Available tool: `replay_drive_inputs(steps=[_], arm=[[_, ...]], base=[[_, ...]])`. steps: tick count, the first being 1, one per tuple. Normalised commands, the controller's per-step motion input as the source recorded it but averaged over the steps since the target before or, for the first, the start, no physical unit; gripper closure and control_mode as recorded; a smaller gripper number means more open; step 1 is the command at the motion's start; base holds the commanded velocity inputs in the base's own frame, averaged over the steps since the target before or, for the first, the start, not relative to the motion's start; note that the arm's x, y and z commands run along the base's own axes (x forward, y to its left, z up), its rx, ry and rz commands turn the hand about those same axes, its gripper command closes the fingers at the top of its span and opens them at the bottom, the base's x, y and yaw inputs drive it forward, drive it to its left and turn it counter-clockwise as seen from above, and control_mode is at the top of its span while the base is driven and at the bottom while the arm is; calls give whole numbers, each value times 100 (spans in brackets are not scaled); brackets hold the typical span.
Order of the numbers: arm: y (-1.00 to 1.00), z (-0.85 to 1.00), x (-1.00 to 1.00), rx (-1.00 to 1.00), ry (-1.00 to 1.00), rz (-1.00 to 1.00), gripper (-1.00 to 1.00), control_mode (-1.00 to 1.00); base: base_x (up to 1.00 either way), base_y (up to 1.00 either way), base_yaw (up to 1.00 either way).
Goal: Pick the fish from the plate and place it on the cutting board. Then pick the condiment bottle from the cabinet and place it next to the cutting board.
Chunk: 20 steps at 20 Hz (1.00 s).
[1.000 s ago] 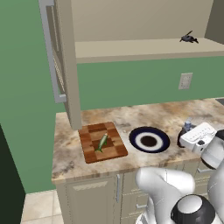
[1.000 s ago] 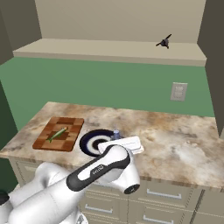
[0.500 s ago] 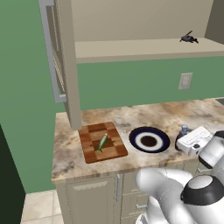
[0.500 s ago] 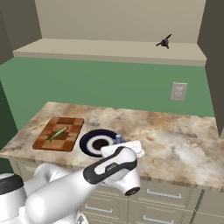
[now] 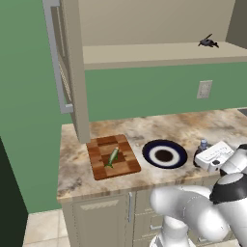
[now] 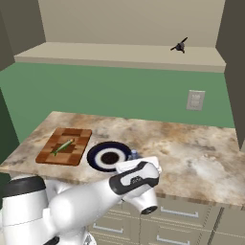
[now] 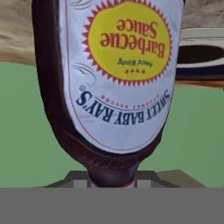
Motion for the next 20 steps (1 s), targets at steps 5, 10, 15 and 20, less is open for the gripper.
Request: replay_drive_inputs(steps=[5,10,15,20], arm=[[-10,-19,15,0,0,0,100,-100],[-4,-25,15,2,0,0,100,-100],[-2,-28,15,5,-1,0,100,-100],[-1,-28,8,5,-1,0,100,-100]], base=[[0,0,0],[0,0,0],[0,0,0],[0,0,0]])
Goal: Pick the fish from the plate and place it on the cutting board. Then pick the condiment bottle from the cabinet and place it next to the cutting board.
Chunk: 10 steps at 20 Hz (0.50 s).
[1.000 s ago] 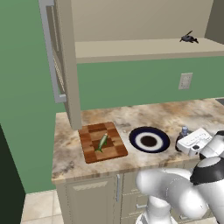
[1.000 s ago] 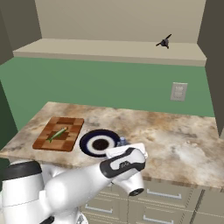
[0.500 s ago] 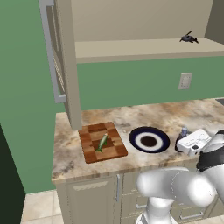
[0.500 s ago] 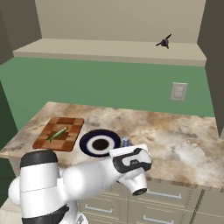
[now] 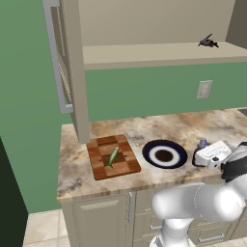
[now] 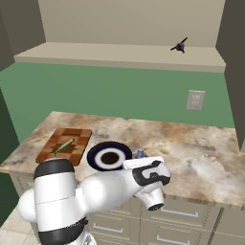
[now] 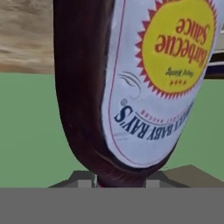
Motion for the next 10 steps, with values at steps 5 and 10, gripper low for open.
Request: replay_drive_inputs(steps=[5,10], arm=[[-1,-28,-3,3,-4,0,100,-100],[0,-31,-18,1,-13,0,100,-100]], base=[[0,0,0],[0,0,0]])
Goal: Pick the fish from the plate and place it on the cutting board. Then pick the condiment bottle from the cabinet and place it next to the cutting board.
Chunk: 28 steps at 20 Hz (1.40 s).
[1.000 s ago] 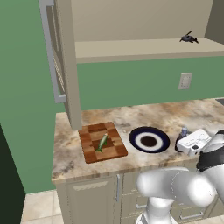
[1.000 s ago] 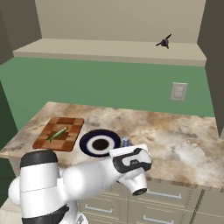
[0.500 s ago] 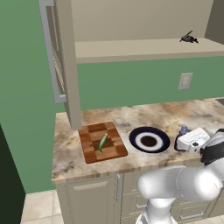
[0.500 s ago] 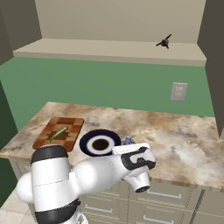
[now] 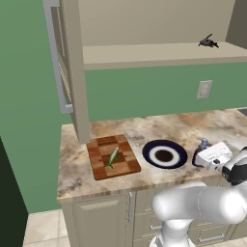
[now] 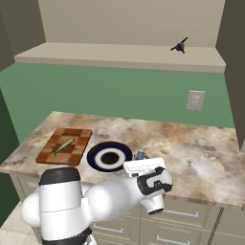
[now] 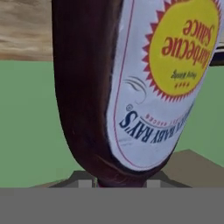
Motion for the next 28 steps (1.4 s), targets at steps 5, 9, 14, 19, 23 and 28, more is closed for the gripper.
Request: replay_drive_inputs(steps=[5,9,14,19,23,28], arm=[[0,-31,-18,0,-11,0,100,-100],[1,-28,-7,0,-4,0,100,-100],[4,-25,0,0,0,0,100,-100],[1,-26,0,0,0,0,100,-100],[0,-20,-2,0,0,0,100,-100],[0,-19,-5,0,0,0,-100,-100]], base=[[0,0,0],[0,0,0],[0,0,0],[0,0,0],[0,0,0],[0,0,0]])
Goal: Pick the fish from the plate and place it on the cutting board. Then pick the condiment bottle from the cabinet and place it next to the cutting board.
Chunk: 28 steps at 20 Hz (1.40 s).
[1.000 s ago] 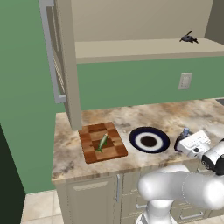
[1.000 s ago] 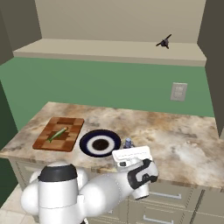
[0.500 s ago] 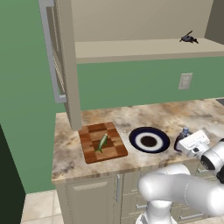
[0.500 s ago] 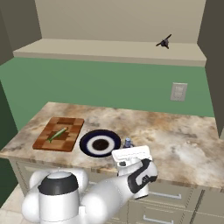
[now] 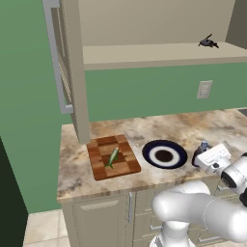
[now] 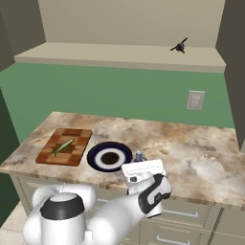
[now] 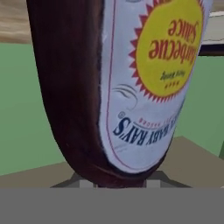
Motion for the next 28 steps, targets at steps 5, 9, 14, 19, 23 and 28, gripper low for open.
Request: replay_drive_inputs(steps=[5,9,14,19,23,28], arm=[[0,-16,-6,0,0,0,-100,-100],[0,-12,-12,0,0,0,-100,-100],[0,-1,-26,0,0,0,-100,-100],[0,18,-32,0,0,0,-100,-100],[0,29,-33,0,-2,0,-100,-100],[0,37,-33,-3,-7,0,-100,-100]], base=[[0,0,0],[0,0,0],[0,0,0],[0,0,0],[0,0,0],[0,0,0]])
